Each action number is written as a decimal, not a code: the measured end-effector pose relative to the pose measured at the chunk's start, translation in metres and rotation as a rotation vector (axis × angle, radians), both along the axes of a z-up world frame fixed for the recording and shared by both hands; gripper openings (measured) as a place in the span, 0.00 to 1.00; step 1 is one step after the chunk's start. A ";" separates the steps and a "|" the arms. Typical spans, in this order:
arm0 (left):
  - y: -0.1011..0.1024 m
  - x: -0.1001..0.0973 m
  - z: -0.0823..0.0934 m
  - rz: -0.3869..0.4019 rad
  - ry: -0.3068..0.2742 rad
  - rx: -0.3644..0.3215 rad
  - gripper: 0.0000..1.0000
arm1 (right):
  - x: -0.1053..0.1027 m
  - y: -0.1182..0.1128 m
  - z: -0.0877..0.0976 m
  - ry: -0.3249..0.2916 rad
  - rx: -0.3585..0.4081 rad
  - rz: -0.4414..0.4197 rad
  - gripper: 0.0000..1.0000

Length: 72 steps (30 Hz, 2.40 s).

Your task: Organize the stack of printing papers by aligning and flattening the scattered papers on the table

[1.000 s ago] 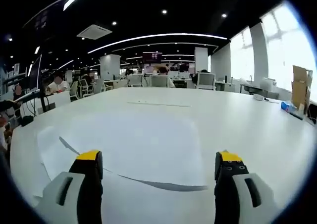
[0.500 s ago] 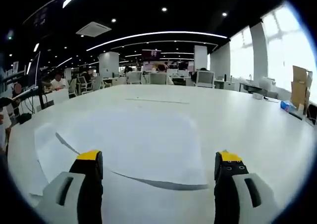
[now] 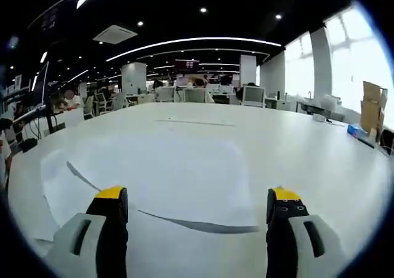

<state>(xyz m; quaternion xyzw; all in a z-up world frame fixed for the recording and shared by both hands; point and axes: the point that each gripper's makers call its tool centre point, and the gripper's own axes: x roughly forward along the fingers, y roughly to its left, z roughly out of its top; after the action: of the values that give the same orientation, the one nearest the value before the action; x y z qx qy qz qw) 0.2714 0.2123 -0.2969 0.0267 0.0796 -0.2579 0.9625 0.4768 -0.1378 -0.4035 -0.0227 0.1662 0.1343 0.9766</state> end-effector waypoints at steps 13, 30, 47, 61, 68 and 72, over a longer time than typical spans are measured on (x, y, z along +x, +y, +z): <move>-0.002 -0.002 0.003 -0.005 -0.008 -0.002 0.94 | -0.003 0.002 -0.002 0.003 0.003 0.000 0.87; -0.004 -0.003 0.003 -0.021 -0.010 -0.023 0.95 | -0.005 0.003 -0.011 0.039 -0.033 -0.006 0.83; -0.005 -0.003 0.001 -0.021 -0.008 -0.023 0.94 | -0.006 0.005 -0.017 0.072 -0.022 0.001 0.76; -0.006 -0.003 0.000 -0.023 -0.008 -0.024 0.94 | -0.002 0.003 -0.015 0.057 -0.038 0.021 0.63; -0.007 -0.003 -0.001 -0.026 -0.008 -0.023 0.94 | 0.000 0.002 -0.015 0.060 -0.033 0.022 0.59; -0.007 -0.004 0.001 -0.025 -0.011 -0.025 0.94 | 0.000 0.002 -0.015 0.060 -0.032 0.025 0.55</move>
<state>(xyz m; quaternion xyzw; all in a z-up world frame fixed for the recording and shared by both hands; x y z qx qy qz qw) 0.2678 0.2058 -0.2961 0.0171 0.0707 -0.2707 0.9599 0.4765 -0.1359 -0.4184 -0.0362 0.1970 0.1446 0.9690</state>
